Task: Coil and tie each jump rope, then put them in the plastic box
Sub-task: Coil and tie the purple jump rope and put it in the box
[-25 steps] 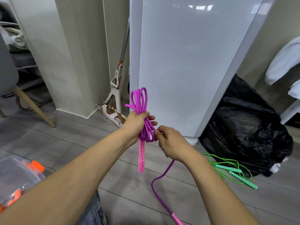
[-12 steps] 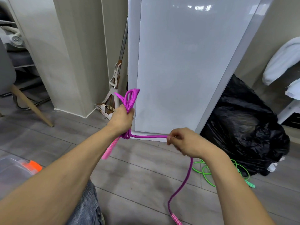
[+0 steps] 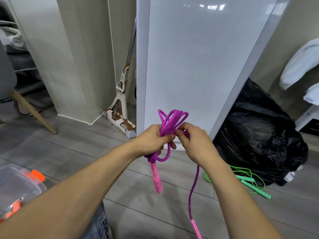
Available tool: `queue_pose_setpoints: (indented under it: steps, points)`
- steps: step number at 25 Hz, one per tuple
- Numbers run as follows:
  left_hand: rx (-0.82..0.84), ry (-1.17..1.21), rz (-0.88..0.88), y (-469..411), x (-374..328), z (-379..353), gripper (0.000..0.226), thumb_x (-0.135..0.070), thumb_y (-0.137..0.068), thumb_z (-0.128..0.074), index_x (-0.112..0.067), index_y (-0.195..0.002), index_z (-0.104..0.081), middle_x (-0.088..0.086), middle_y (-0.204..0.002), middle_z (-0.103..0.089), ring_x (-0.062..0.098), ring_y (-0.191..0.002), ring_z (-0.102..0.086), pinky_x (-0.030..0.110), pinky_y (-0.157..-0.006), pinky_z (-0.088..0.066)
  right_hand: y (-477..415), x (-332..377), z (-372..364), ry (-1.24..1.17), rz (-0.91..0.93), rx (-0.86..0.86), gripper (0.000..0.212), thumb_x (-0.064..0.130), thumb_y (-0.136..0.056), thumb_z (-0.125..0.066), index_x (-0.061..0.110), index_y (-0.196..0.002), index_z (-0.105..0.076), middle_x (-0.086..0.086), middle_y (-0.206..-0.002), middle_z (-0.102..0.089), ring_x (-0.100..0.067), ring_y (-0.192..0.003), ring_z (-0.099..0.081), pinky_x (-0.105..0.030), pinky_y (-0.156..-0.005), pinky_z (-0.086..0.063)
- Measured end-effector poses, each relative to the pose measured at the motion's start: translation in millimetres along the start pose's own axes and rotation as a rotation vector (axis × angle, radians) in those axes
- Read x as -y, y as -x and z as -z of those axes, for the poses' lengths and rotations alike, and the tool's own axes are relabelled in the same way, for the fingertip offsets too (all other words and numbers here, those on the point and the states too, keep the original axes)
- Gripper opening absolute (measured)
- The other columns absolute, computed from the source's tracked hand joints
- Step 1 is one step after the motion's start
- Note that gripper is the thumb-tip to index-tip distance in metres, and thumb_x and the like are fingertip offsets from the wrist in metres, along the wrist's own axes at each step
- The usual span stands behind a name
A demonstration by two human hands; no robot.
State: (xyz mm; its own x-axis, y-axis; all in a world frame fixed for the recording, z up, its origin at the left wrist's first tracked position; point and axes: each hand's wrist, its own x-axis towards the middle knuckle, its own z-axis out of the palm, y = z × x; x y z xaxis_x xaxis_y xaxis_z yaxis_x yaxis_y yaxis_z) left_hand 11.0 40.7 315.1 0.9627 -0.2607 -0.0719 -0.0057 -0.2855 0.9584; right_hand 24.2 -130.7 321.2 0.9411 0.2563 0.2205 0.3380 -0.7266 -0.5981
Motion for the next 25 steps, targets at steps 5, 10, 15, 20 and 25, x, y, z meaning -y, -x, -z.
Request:
queue_pose_setpoints:
  steps: [5, 10, 15, 20, 25]
  points:
    - [0.007, 0.101, 0.03, 0.5, 0.8, 9.1, 0.013, -0.014, -0.1, -0.056, -0.006, -0.109, -0.058, 0.009, -0.081, -0.071, 0.02, -0.069, -0.067, 0.033, -0.064, -0.057, -0.7, -1.2, 2.5, -0.042, -0.076, 0.032, 0.024, 0.042, -0.097, -0.056, 0.022, -0.091, -0.067, 0.005, -0.069, -0.061, -0.017, -0.068, -0.057, -0.032, -0.061, -0.046]
    - [-0.05, 0.364, 0.117, -4.3, -5.2, 10.1, 0.007, -0.012, -0.101, -0.053, -0.005, -0.102, -0.052, 0.0, -0.06, -0.048, 0.018, -0.05, -0.053, 0.037, -0.057, -0.057, -2.4, -5.8, 13.8, -0.06, -0.12, 0.031, 0.024, 0.039, -0.1, -0.052, 0.024, -0.089, -0.067, 0.009, -0.067, -0.06, -0.012, -0.067, -0.058, -0.026, -0.056, -0.039]
    - [-0.223, 0.433, 0.195, -5.9, -5.5, 16.8, 0.013, -0.014, -0.094, -0.054, -0.012, -0.082, -0.051, -0.001, -0.055, -0.035, 0.015, -0.041, -0.033, 0.024, -0.044, -0.035, -2.8, -17.1, 21.7, -0.055, -0.152, 0.022, 0.024, 0.038, -0.101, -0.05, 0.025, -0.09, -0.067, -0.001, -0.074, -0.063, -0.017, -0.065, -0.055, -0.027, -0.056, -0.04]
    - [-0.499, 0.732, 0.094, -17.4, -3.2, 33.2, 0.021, -0.01, -0.097, -0.051, -0.014, -0.077, -0.045, -0.004, -0.049, -0.041, 0.014, -0.037, -0.04, 0.025, -0.041, -0.04, -2.3, -26.4, 29.4, 0.039, -0.187, -0.03, 0.03, 0.04, -0.102, -0.046, 0.02, -0.089, -0.065, 0.009, -0.066, -0.057, -0.015, -0.064, -0.056, -0.031, -0.058, -0.043]
    - [-0.505, 0.655, 0.138, -13.1, 5.6, 37.5, 0.012, -0.009, -0.102, -0.047, -0.002, -0.111, -0.045, 0.011, -0.068, -0.069, 0.024, -0.046, -0.06, 0.036, -0.049, -0.057, -3.1, -25.2, 24.8, -0.073, -0.172, -0.016, 0.03, 0.028, -0.105, -0.039, 0.019, -0.087, -0.061, 0.004, -0.062, -0.052, -0.018, -0.055, -0.046, -0.029, -0.053, -0.035]
